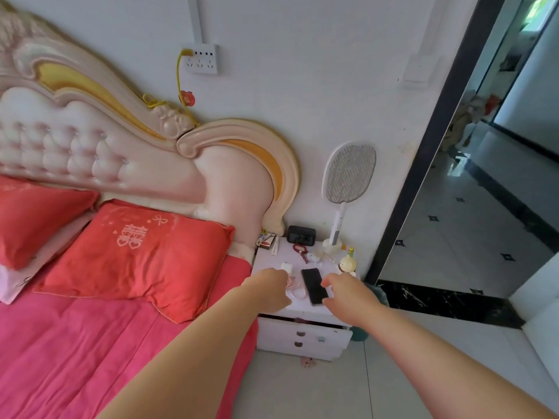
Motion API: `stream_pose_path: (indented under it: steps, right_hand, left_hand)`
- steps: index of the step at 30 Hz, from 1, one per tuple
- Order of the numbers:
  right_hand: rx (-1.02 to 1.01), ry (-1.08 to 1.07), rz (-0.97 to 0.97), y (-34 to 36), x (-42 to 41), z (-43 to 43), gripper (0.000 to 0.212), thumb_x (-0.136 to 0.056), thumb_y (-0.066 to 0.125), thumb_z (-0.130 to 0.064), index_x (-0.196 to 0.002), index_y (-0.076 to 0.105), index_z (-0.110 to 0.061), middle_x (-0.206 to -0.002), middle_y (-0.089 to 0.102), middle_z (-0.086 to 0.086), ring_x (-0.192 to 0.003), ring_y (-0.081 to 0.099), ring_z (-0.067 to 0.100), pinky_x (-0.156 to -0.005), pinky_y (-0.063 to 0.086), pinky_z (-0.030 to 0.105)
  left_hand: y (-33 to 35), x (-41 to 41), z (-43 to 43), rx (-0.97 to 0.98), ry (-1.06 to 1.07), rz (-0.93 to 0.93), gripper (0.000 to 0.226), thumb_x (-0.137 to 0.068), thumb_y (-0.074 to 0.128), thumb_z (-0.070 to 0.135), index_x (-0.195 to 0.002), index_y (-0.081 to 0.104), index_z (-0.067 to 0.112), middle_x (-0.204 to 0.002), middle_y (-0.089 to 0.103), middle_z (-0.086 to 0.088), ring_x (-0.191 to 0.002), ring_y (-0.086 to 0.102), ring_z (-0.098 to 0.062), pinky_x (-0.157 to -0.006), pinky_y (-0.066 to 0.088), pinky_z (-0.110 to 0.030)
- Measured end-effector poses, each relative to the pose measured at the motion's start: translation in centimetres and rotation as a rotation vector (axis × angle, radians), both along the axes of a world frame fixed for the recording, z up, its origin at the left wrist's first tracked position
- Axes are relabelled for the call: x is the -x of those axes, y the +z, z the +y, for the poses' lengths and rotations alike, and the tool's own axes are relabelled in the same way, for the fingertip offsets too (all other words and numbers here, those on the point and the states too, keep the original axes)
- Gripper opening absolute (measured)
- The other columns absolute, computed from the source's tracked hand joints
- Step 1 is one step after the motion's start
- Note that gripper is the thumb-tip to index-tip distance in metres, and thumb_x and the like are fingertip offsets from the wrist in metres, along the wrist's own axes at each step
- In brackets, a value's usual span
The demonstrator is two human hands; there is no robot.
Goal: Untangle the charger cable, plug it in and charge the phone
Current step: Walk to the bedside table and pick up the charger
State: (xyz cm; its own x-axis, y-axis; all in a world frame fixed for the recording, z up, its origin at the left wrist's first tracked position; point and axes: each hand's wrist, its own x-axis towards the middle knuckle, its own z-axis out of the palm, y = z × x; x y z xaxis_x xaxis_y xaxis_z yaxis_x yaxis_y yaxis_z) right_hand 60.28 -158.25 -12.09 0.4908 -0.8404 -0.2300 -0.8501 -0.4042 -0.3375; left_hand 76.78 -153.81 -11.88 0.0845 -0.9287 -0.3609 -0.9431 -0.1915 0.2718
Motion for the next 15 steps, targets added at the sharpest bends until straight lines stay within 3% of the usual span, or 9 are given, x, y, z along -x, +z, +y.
stream_pose_path:
  steps: [5, 9, 15]
  right_hand:
    - [-0.039, -0.024, 0.007, -2.0, -2.4, -5.7, 0.03, -0.09, 0.053, -0.022, -0.118, 0.052, -0.014, -0.116, 0.056, 0.009, -0.098, 0.056, 0.023, -0.075, 0.045, 0.026]
    - [-0.061, -0.025, 0.007, -4.3, -4.6, -11.2, 0.026, -0.088, 0.053, -0.017, -0.114, 0.055, -0.013, -0.114, 0.058, 0.01, -0.097, 0.058, 0.024, -0.079, 0.05, 0.032]
    - [-0.131, 0.01, -0.009, -7.3, -7.9, -19.5, 0.039, -0.089, 0.052, -0.02, -0.128, 0.047, -0.02, -0.13, 0.052, 0.005, -0.113, 0.052, 0.022, -0.087, 0.044, 0.03]
  left_hand:
    - [-2.3, -2.6, -5.5, -0.031, 0.009, 0.026, 0.049, -0.089, 0.055, 0.028, -0.131, 0.041, 0.01, -0.128, 0.052, -0.011, -0.114, 0.05, -0.026, -0.089, 0.043, -0.033]
    - [-4.3, -4.5, -10.1, -0.075, 0.014, -0.001, 0.05, -0.089, 0.054, 0.029, -0.133, 0.04, 0.01, -0.13, 0.05, -0.011, -0.117, 0.049, -0.028, -0.095, 0.043, -0.037]
    - [-7.2, -6.9, -17.3, -0.153, 0.032, -0.008, 0.048, -0.09, 0.052, 0.027, -0.132, 0.04, 0.009, -0.132, 0.049, -0.012, -0.117, 0.049, -0.029, -0.097, 0.043, -0.04]
